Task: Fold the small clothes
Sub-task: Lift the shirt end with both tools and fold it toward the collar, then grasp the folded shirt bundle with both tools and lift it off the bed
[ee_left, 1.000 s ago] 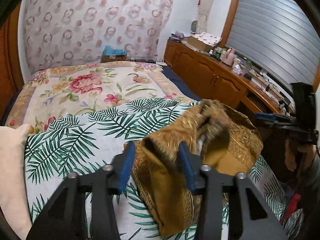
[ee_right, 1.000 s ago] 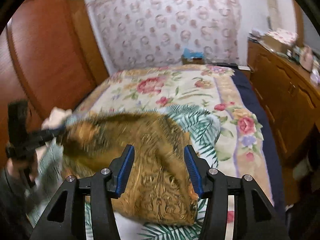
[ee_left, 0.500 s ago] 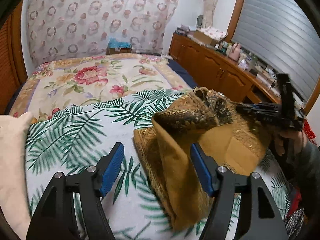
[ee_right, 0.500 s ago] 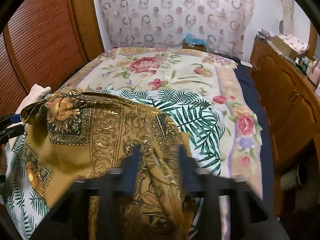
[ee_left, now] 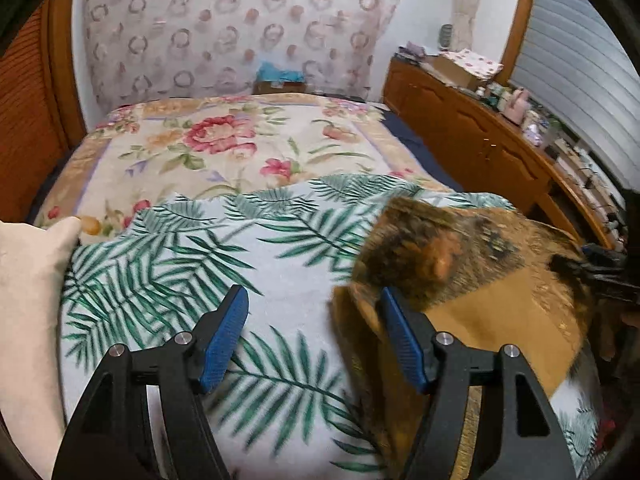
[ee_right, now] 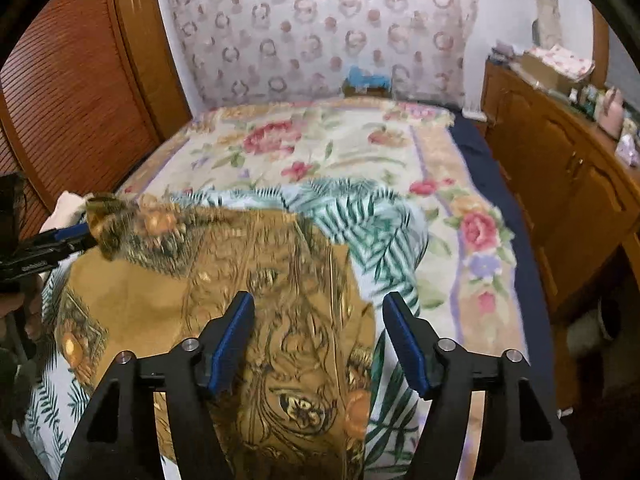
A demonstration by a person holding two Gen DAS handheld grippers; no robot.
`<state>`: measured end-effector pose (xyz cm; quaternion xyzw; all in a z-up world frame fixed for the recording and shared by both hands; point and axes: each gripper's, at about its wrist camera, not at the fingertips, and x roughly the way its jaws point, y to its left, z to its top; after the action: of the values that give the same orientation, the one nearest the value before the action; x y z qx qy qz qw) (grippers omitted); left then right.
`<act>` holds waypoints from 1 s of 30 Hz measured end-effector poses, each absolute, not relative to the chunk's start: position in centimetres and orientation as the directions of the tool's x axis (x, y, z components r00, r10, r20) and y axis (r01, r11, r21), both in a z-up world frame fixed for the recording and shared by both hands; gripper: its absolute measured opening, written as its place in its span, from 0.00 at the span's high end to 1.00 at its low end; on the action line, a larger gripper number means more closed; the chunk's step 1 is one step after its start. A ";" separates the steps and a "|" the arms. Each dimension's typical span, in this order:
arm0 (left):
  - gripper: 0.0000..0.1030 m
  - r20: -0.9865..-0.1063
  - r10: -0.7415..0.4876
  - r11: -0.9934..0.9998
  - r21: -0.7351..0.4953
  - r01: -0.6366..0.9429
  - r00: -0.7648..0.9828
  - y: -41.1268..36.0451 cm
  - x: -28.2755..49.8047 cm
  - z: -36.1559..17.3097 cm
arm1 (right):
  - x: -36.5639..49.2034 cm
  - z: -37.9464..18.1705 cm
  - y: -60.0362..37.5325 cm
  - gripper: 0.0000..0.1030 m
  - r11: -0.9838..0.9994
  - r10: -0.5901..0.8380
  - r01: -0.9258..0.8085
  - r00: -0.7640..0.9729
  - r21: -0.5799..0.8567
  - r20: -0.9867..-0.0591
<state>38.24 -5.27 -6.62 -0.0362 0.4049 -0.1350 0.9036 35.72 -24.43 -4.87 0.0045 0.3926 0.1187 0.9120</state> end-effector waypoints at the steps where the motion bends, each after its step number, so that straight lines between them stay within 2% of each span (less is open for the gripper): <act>1: 0.33 -0.723 -0.289 0.956 -0.185 0.227 0.628 -5.5 37.9 -6.6 | 35.9 -5.3 -24.4 0.33 0.971 0.225 -0.213 0.650 0.110 -0.726; 5: 0.33 -0.743 -0.344 0.937 -0.227 0.267 0.574 -6.5 37.7 -7.2 | 36.2 -6.4 -24.4 0.33 0.965 0.255 -0.207 0.621 0.160 -0.741; 10: 0.33 -0.761 -0.368 0.926 -0.246 0.287 0.534 -7.3 37.8 -8.1 | 36.1 -6.5 -24.1 0.33 0.962 0.264 -0.223 0.620 0.157 -0.739; 11: 0.33 -0.762 -0.370 0.924 -0.242 0.296 0.532 -7.5 37.7 -8.1 | 36.1 -6.4 -24.0 0.35 0.960 0.268 -0.236 0.616 0.152 -0.740; 12: 0.37 -0.759 -0.378 0.921 -0.248 0.302 0.530 -7.6 37.6 -8.0 | 36.1 -6.3 -24.0 0.39 0.958 0.273 -0.247 0.616 0.147 -0.739; 14: 0.51 -0.750 -0.417 0.905 -0.288 0.315 0.513 -7.6 37.6 -8.0 | 35.9 -6.2 -23.8 0.54 0.951 0.291 -0.270 0.606 0.152 -0.740; 15: 0.61 -0.746 -0.435 0.897 -0.314 0.311 0.504 -7.7 37.7 -8.1 | 35.9 -6.2 -24.0 0.58 0.949 0.297 -0.275 0.604 0.156 -0.739; 16: 0.77 -0.744 -0.437 0.897 -0.321 0.304 0.506 -7.8 37.8 -7.9 | 35.8 -6.2 -23.9 0.72 0.939 0.325 -0.295 0.595 0.176 -0.735; 17: 0.82 -0.745 -0.442 0.894 -0.323 0.309 0.500 -7.9 37.8 -7.7 | 35.7 -6.3 -24.1 0.79 0.929 0.352 -0.311 0.585 0.198 -0.731; 19: 0.91 -0.736 -0.454 0.889 -0.330 0.318 0.502 -8.2 37.5 -7.2 | 35.3 -6.2 -23.9 0.81 0.934 0.335 -0.314 0.600 0.171 -0.727; 24: 0.93 -0.669 -0.509 0.859 -0.358 0.366 0.541 -7.4 35.1 -4.0 | 33.5 -3.9 -23.8 0.84 0.934 0.339 -0.327 0.670 0.148 -0.660; 30: 0.93 -0.563 -0.517 0.856 -0.364 0.368 0.645 -3.3 30.4 0.5 | 31.1 -0.3 -19.8 0.84 0.900 0.390 -0.429 0.713 0.076 -0.583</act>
<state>30.41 -3.32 0.52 -0.1089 0.3421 -0.2457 0.9004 31.11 -19.84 -0.26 -0.0325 0.3074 0.2214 0.9249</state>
